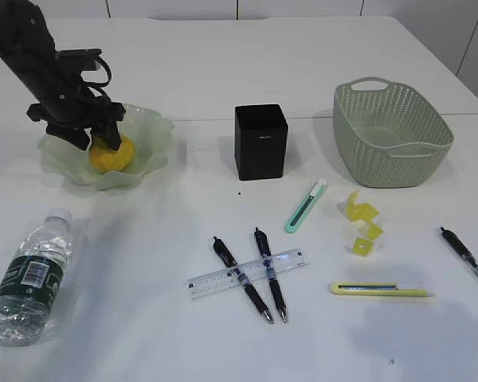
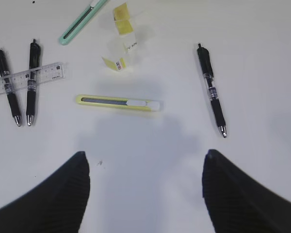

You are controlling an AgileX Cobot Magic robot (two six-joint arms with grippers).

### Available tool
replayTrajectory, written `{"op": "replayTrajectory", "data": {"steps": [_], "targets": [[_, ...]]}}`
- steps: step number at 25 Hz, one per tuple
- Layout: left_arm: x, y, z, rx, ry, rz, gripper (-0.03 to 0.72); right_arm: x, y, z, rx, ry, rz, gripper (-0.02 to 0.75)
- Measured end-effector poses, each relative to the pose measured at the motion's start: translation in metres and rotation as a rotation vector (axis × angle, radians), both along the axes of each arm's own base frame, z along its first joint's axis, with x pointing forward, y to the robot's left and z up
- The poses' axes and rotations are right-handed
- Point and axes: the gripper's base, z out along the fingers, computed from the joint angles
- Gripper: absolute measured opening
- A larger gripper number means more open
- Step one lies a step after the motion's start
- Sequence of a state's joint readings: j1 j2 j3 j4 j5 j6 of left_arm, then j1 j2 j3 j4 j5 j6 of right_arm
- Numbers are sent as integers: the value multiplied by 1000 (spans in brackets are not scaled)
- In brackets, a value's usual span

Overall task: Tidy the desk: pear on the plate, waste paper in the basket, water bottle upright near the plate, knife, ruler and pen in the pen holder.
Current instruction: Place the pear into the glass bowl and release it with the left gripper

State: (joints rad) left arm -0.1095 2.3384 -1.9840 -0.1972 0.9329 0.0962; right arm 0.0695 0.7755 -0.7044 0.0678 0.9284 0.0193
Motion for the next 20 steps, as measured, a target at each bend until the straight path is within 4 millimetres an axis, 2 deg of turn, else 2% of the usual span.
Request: {"op": "replayTrajectory", "data": {"steps": [4, 8, 14, 20], "targets": [[-2, 0, -1, -1, 20, -3, 519, 0, 0, 0, 0, 2, 0, 535], [-4, 0, 9, -3, 10, -5, 540, 0, 0, 0, 0, 6, 0, 535], [-15, 1, 53, -9, -37, -14, 543, 0, 0, 0, 0, 6, 0, 535], [-37, 4, 114, -4, -111, -27, 543, -1, 0, 0, -1, 7, 1, 535]]}}
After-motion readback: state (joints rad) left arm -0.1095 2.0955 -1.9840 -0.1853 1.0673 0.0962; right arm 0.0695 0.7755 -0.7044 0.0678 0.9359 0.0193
